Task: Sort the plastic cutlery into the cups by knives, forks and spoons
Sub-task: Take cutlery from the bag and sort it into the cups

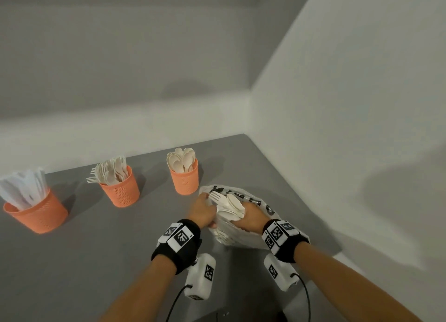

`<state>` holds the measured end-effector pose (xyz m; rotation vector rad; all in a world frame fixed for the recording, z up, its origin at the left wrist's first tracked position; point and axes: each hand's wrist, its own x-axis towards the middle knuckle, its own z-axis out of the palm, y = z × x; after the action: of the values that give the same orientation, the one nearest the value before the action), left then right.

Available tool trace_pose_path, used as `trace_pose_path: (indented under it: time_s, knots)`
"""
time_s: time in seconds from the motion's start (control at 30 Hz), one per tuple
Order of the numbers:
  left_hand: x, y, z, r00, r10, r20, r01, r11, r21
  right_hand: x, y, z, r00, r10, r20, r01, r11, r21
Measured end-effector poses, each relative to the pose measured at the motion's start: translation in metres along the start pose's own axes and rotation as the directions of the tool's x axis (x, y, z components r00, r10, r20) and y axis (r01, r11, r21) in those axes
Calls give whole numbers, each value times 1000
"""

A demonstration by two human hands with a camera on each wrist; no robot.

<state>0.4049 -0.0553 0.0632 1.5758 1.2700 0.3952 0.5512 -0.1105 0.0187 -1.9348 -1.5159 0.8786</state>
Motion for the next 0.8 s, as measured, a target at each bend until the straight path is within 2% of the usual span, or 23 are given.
trace_pose_path:
  time_s: [0.13, 0.23, 0.3, 0.37, 0.43, 0.47, 0.5, 0.53, 0.57, 0.63, 0.7, 0.8]
  knots:
    - [1, 2, 2, 998, -63, -22, 58, 977, -204, -6, -10, -10, 990, -2, -139, 31, 977, 209]
    - [0, 2, 6, 995, -73, 74, 94, 938, -334, -10, -36, -22, 969, 43, -241, 73, 889, 451]
    - [-5, 2, 6, 996, -41, 85, 68, 940, -335, -8, -58, -31, 957, 62, -285, 119, 808, 577]
    - [-10, -1, 1, 998, 48, -38, -55, 972, -230, -3, -77, -37, 947, 76, -311, 168, 710, 684]
    - [-16, -7, -12, 967, 139, -214, -179, 968, -177, 5, -89, -36, 946, 112, -304, 185, 583, 791]
    - [-19, -11, -18, 955, 143, -261, -200, 958, -205, 8, -93, -32, 949, 141, -282, 174, 512, 841]
    - [-21, -15, -26, 955, 96, -281, -178, 943, -282, 9, -99, -27, 954, 159, -254, 158, 454, 877]
    - [-25, -20, -33, 966, 10, -258, -116, 910, -398, 10, -106, -20, 959, 164, -230, 144, 418, 897]
    - [-28, -26, -39, 979, -87, -184, -23, 853, -521, 11, -112, -11, 964, 162, -213, 132, 406, 904]
    - [-38, -39, -49, 976, -219, 15, 168, 701, -693, 12, -128, 10, 967, 148, -205, 122, 439, 890]
    - [-46, -54, -58, 950, -267, 163, 296, 593, -749, 13, -144, 34, 964, 130, -231, 146, 468, 872]
    - [-55, -66, -80, 937, -263, 228, 329, 453, -828, 14, -171, 68, 966, 78, -248, 175, 511, 841]
